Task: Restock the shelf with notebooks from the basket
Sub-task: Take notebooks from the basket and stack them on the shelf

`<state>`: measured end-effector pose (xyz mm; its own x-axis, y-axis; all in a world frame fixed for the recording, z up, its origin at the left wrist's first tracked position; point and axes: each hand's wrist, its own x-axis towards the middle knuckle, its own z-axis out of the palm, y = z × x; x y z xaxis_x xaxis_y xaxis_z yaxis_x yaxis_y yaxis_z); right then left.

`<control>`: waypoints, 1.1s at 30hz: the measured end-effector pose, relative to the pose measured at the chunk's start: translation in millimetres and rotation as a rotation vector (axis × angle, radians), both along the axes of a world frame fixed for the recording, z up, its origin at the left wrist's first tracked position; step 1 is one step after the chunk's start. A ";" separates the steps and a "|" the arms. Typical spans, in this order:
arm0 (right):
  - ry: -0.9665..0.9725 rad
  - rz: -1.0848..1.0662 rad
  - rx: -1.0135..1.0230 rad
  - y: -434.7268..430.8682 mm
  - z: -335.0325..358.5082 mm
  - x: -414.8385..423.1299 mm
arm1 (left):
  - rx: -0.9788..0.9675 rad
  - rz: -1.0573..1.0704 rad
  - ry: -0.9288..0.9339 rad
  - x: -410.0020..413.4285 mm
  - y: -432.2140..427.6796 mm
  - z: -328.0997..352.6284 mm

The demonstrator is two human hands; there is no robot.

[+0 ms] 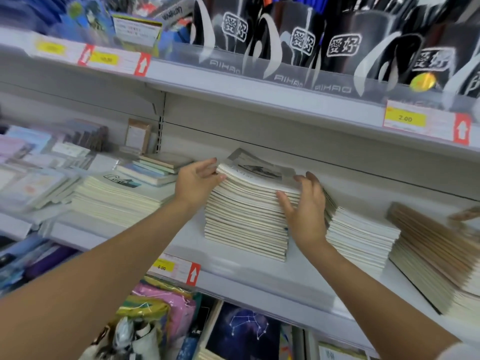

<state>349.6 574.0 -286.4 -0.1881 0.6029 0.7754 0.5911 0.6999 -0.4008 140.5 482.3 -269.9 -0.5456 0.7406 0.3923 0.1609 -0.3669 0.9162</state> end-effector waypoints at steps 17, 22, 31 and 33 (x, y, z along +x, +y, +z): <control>-0.339 0.565 -0.053 -205.4 -97.9 -142.3 | -0.695 0.419 0.219 -81.7 -256.2 -127.1; -0.519 0.699 -0.282 -274.0 -178.4 -196.3 | -0.882 0.458 0.025 -101.9 -344.7 -184.5; -0.932 0.956 -0.604 -353.2 -305.4 -230.2 | -1.046 0.685 -0.267 -123.7 -454.3 -306.2; -0.951 0.910 -0.701 -357.7 -328.3 -227.9 | -1.093 0.751 -0.284 -121.3 -476.0 -337.0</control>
<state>121.7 216.2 -614.7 -0.9513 0.1927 -0.2408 0.2950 0.7959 -0.5287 19.3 6.2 -606.9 -0.9156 0.0886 -0.3922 -0.2428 0.6558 0.7149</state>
